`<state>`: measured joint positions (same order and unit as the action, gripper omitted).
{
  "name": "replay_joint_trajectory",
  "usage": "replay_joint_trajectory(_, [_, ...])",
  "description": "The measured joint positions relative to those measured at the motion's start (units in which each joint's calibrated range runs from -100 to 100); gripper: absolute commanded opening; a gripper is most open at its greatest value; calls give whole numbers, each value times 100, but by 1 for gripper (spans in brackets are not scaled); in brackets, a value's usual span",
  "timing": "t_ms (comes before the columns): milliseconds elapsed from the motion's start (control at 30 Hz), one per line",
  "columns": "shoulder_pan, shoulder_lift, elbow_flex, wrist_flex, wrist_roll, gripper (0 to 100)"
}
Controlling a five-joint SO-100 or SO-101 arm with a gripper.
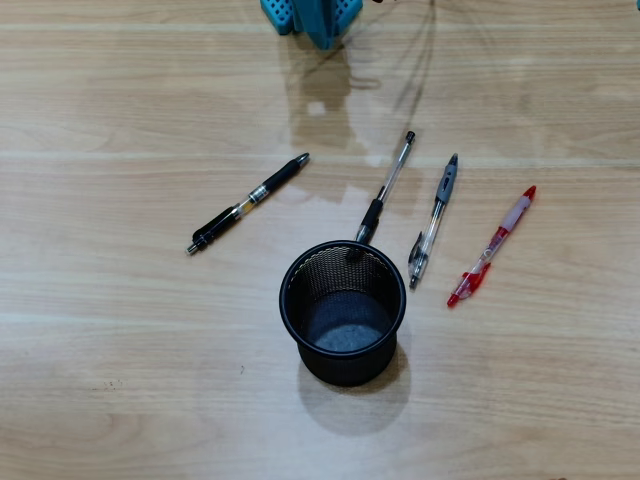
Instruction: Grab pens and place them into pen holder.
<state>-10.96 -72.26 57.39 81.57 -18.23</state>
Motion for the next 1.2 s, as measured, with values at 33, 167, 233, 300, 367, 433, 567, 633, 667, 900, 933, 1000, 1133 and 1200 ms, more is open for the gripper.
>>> replay_joint_trajectory(33, [81, 59, -9, 17, -36, 2])
replay_joint_trajectory(167, [135, -85, -44, 69, -395, 2])
replay_joint_trajectory(233, [253, -93, -142, 87, -681, 2])
replay_joint_trajectory(300, [289, 102, -266, 87, -1013, 2])
replay_joint_trajectory(367, [289, 628, -524, 87, -1371, 2])
replay_joint_trajectory(433, [289, 1170, -914, 87, -1756, 2])
replay_joint_trajectory(567, [289, 2485, -2077, 147, -2613, 2])
replay_joint_trajectory(633, [325, 3181, -2832, 381, -3075, 2])
replay_joint_trajectory(667, [325, 3537, -3249, 554, -3309, 2])
replay_joint_trajectory(900, [325, 5581, -6454, 1652, -4213, 2])
replay_joint_trajectory(933, [325, 5785, -6720, 1661, -4249, 2])
replay_joint_trajectory(1000, [334, 6149, -6897, 1678, -4374, 2])
replay_joint_trajectory(1133, [352, 6718, -6924, 1687, -5184, 2])
replay_joint_trajectory(1200, [379, 6853, -6924, 1687, -5730, 2])
